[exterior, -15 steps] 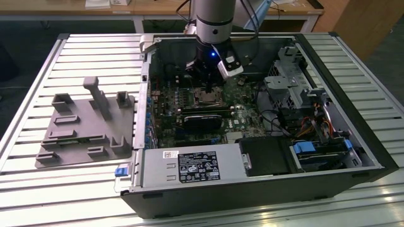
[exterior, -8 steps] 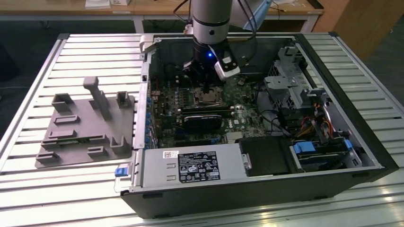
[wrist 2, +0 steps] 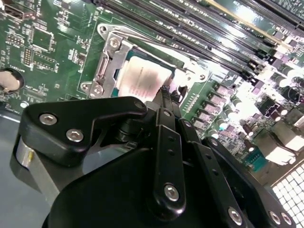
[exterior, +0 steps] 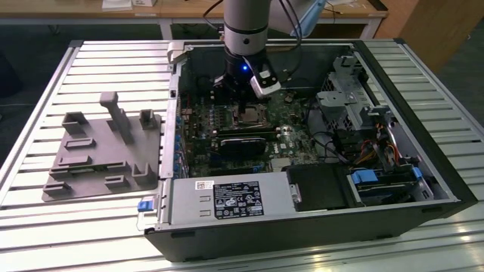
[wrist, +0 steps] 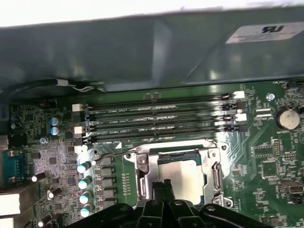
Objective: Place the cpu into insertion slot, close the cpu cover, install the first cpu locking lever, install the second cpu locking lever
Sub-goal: 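Close the cpu cover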
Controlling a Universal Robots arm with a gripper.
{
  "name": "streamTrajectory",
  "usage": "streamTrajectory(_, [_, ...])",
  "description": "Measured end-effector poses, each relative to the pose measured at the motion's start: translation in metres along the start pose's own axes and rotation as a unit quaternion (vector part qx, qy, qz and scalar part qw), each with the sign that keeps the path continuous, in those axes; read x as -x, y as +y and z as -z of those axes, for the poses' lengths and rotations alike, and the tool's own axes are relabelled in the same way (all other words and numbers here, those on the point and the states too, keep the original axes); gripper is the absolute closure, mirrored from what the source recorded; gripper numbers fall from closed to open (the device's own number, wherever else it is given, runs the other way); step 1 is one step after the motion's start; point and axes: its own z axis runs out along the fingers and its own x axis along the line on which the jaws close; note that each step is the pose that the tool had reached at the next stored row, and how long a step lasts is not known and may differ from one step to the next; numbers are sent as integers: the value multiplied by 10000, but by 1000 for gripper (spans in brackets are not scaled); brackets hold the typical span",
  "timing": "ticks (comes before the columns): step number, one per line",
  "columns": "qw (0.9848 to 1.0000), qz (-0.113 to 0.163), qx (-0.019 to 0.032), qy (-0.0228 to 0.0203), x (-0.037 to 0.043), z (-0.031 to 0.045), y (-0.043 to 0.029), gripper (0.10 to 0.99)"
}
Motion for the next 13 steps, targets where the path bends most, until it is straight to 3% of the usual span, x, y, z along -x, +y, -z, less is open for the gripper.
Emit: streamTrajectory(13, [10000,0,0,0,-81,-101,-21,980])
